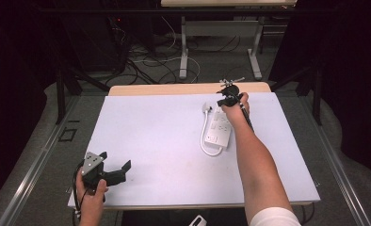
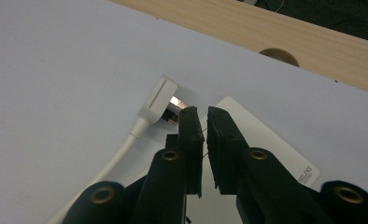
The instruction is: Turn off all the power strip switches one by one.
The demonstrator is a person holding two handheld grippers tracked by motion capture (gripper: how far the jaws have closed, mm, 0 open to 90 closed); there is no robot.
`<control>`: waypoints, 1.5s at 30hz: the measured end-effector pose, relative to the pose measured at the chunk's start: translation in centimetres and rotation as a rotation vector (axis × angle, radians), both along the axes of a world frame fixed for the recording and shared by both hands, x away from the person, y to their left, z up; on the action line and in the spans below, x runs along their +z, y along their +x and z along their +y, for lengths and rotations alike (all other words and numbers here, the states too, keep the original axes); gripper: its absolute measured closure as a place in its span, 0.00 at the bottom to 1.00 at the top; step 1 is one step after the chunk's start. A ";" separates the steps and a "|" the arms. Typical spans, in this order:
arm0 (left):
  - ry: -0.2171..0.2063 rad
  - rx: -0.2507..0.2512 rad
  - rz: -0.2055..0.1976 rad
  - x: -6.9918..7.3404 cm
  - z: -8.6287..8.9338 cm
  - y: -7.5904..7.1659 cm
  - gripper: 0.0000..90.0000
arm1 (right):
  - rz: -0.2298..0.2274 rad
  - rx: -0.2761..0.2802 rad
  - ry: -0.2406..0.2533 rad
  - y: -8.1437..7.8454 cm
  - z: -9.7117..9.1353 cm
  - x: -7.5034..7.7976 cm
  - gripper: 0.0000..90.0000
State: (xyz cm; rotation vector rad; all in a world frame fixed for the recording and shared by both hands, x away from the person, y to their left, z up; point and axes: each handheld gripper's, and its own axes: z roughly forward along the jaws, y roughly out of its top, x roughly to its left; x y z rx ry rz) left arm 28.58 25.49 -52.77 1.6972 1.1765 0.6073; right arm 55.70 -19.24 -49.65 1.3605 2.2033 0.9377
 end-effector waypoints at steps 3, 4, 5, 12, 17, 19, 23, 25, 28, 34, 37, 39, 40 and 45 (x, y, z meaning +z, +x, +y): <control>0.013 -0.012 -0.004 0.0 -0.1 0.1 0.01 | -0.009 0.018 -0.010 -0.5 0.1 0.4 0.92; 0.014 -0.012 -0.006 0.0 -0.2 0.2 0.01 | -0.013 0.019 -0.008 -0.7 0.2 0.7 0.92; 0.014 -0.015 -0.006 0.0 -0.2 0.2 0.01 | -0.013 0.023 -0.005 -0.9 0.2 0.8 0.91; 0.013 -0.020 -0.001 0.1 -0.4 0.2 0.01 | -0.041 0.040 -0.006 -2.1 0.2 1.9 0.82; 0.005 -0.022 0.001 0.1 -0.5 0.2 0.01 | -0.037 0.056 0.015 -3.3 0.1 2.2 0.75; 0.002 -0.024 -0.005 0.1 -0.5 0.2 0.01 | -0.033 0.065 0.018 -3.9 0.0 2.3 0.71; 0.010 -0.026 -0.006 0.1 -0.5 0.1 0.01 | -0.038 0.089 0.016 -5.2 -0.1 2.5 0.64; 0.010 -0.024 -0.013 0.1 -0.6 0.1 0.01 | -0.050 0.097 0.017 -5.8 -0.1 2.6 0.61; 0.011 -0.022 -0.015 0.2 -0.6 0.0 0.01 | -0.088 0.096 0.027 -6.9 -0.1 2.9 0.57; 0.013 -0.022 -0.012 0.1 -0.5 0.0 0.01 | -0.093 0.141 0.063 -9.1 0.1 3.0 0.54; 0.010 -0.019 -0.009 0.1 -0.5 0.0 0.01 | -0.081 0.143 0.070 -10.3 0.0 3.1 0.51; 0.009 -0.018 -0.008 0.1 -0.4 0.0 0.01 | -0.090 0.155 0.038 -11.1 -0.1 3.1 0.45; 0.010 -0.017 -0.008 0.1 -0.4 0.0 0.01 | -0.095 0.165 0.027 -11.6 -0.2 3.1 0.43; 0.002 -0.008 -0.011 0.0 -0.4 -0.1 0.01 | -0.092 0.162 0.053 -13.7 -0.8 2.7 0.33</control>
